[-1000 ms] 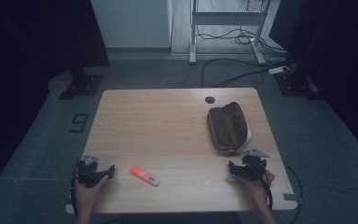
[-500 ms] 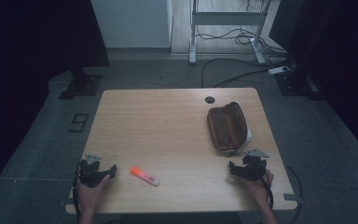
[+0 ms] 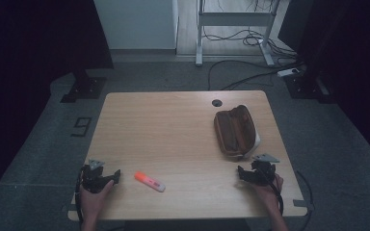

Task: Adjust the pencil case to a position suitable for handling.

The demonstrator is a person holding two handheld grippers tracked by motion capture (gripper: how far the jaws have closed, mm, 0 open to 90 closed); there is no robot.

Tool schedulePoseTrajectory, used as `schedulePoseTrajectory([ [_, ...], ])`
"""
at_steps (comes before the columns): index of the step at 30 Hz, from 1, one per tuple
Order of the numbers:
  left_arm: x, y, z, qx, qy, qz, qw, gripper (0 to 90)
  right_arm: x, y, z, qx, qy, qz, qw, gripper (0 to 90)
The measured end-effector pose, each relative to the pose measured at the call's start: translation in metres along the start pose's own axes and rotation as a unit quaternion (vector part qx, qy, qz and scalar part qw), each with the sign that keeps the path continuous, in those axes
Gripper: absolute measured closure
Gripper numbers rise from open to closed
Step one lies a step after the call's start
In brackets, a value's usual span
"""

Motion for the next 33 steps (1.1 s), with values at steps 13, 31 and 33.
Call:
schedulePoseTrajectory([
  [13, 0.0, 0.0, 0.0, -0.001, 0.001, 0.0, 1.0, 14.5, -0.01, -0.001, -0.019, 0.041, 0.003, -0.01, 0.9991, 14.0],
  [31, -0.001, -0.001, 0.001, -0.006, 0.009, -0.003, 0.9999, 14.7, -0.032, -0.027, -0.028, 0.058, 0.003, -0.072, 0.9957, 17.5],
  [33, -0.001, -0.001, 0.001, -0.007, 0.01, -0.003, 0.9999, 14.8, -0.034, -0.03, -0.028, 0.058, 0.001, -0.076, 0.9954, 17.7],
])
Point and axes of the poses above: each handheld gripper's, and its own axes: x roughly forward along the jaws, y roughly out of its underside, z roughly to its left, the point moved 9 cm from there along x, roughly forward along the jaws, and after that the axes turned 6 degrees about -x, right-handed, at the moved point
